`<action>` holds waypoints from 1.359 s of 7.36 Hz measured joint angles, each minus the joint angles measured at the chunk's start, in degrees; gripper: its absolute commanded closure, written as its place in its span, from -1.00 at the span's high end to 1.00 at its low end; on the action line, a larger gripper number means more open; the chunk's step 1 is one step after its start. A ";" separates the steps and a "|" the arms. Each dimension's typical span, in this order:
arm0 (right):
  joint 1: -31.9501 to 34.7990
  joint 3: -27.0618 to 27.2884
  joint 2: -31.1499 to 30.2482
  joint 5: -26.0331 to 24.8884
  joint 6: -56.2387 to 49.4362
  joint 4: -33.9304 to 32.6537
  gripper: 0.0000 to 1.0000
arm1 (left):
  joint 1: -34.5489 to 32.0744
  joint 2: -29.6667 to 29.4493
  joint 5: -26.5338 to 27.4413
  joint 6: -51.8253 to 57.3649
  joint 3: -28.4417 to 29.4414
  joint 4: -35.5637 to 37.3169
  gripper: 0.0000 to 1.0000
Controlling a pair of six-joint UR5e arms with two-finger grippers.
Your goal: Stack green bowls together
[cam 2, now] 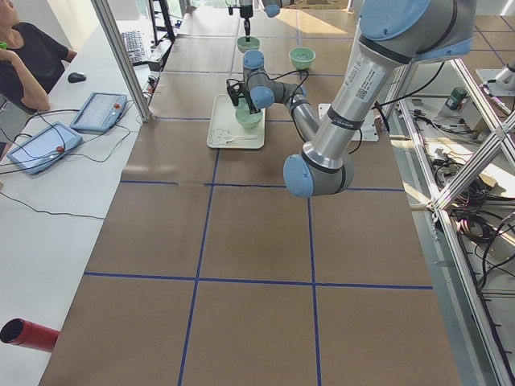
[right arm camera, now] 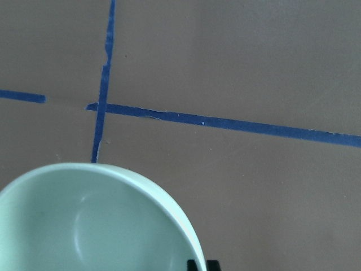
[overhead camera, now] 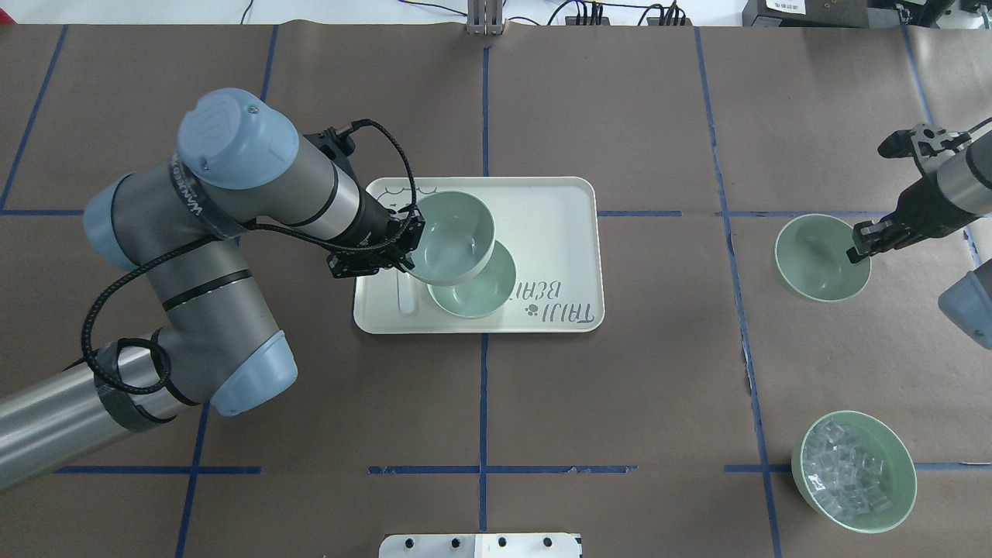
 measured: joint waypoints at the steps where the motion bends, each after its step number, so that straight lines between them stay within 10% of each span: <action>1: 1.51 0.27 0.20 1.83 0.01 0.07 -1.00 | 0.54 -0.29 0.96 0.01 0.75 -0.03 -1.00; 2: 2.35 0.57 0.40 2.82 0.03 0.10 -1.00 | 0.80 -0.33 1.38 0.07 1.15 -0.05 0.31; 3: 2.96 0.89 0.59 3.62 0.06 0.08 -1.00 | 1.07 -0.37 1.57 0.13 1.37 -0.12 0.99; 10: -4.66 4.51 15.56 4.07 21.16 0.11 -1.00 | -4.14 2.46 0.66 11.70 -4.30 4.90 1.00</action>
